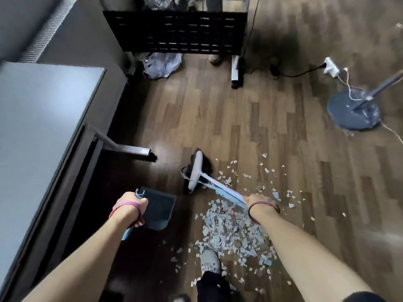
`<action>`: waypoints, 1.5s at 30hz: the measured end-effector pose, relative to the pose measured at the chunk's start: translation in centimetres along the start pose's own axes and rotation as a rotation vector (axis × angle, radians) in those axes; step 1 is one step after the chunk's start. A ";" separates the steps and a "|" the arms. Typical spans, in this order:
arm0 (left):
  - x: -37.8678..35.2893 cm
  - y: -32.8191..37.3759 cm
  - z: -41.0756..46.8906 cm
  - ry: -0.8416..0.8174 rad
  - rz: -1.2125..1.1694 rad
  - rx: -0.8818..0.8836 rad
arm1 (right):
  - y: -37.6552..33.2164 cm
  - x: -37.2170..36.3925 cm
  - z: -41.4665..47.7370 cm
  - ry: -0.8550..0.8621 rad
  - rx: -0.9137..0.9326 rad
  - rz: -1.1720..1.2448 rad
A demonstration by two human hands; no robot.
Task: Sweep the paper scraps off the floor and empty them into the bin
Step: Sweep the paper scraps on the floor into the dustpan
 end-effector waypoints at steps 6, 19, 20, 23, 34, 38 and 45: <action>-5.3 10.7 -4.7 -0.095 0.076 -0.239 | 12.5 -1.0 -4.0 -0.045 -0.333 0.167; -12.8 29.8 -17.0 -0.124 0.245 -0.710 | 24.1 -2.2 -11.4 -0.004 -0.639 0.422; -12.9 31.4 -17.6 -0.119 0.249 -0.747 | 24.0 -1.7 -10.7 0.012 -0.632 0.425; -13.5 36.1 -18.0 -0.100 0.274 -0.825 | 23.2 0.1 -7.7 0.056 -0.645 0.537; -19.7 55.4 -11.9 -0.147 0.441 -1.024 | 19.6 6.6 9.3 0.005 -0.805 0.738; -22.0 58.7 -12.4 -0.238 0.523 -1.109 | 19.2 7.7 10.0 -0.067 -0.902 0.742; -28.6 56.9 -17.4 -0.478 0.759 -1.287 | 16.3 5.8 1.9 -0.193 -1.232 0.918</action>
Point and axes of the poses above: each hand's wrist, its own z-axis towards the middle knuckle, its own x-axis out of the back of the hand, y = z × x, the point moved 6 cm from there along z, towards the middle knuckle, and after that the axes turned 14 degrees about y, right-handed, at the moved point
